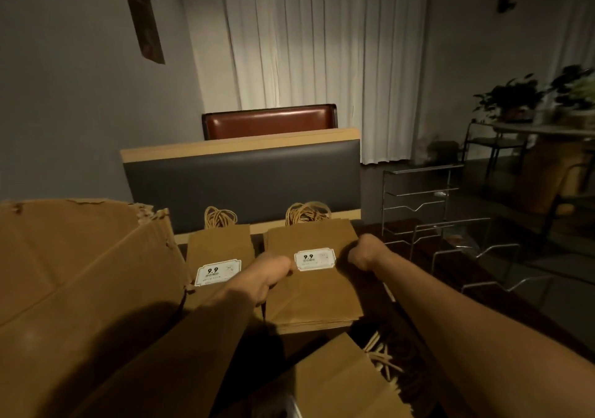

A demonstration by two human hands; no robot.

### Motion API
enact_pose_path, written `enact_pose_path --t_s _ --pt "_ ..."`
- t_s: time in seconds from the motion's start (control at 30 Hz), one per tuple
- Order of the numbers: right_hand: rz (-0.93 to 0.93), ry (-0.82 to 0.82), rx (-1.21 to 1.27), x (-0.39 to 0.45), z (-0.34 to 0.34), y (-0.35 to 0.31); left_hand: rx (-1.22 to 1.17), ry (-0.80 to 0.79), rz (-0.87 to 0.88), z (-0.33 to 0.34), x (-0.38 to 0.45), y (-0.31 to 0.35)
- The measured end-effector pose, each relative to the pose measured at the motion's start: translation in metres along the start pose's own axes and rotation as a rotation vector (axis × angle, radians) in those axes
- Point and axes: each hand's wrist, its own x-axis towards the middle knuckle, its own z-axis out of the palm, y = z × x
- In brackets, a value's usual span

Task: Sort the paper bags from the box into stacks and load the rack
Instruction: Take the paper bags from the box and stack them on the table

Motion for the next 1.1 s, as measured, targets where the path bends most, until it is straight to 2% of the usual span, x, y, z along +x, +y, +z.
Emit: enact_pose_path --t_s 0.2,0.37,0.5,0.6,0.7,0.8,0.9,0.93,1.0,1.1 --pt "0.169 -0.093 0.242 0.022 0.010 0.023 -0.065 0.015 -0.089 0.004 0.028 0.000" --pt "0.194 -0.076 0.319 0.030 0.013 0.038 -0.204 -0.035 -0.181 -0.007 0.038 0.004" --pt "0.189 -0.007 0.386 0.032 0.017 0.046 -0.328 -0.064 -0.160 -0.006 0.031 0.012" --pt "0.192 0.003 0.461 0.032 0.016 0.053 -0.345 -0.154 -0.121 0.002 0.028 0.016" --pt "0.172 0.007 0.524 0.030 0.013 0.056 -0.373 -0.126 0.019 0.008 0.024 0.016" --pt "0.153 -0.021 0.697 0.027 0.001 0.050 -0.441 -0.027 0.286 0.008 0.011 0.017" --pt "0.127 -0.112 0.790 0.019 -0.013 0.038 -0.401 0.024 0.544 0.002 -0.009 0.021" --pt "0.083 -0.098 0.803 0.015 -0.015 0.033 -0.383 0.034 0.613 -0.002 -0.013 0.022" --pt "-0.065 0.040 0.838 0.012 -0.015 0.023 -0.355 0.067 0.703 -0.009 -0.016 0.022" --pt "-0.282 0.257 0.808 0.011 -0.013 0.015 -0.349 0.092 0.730 -0.014 -0.012 0.017"
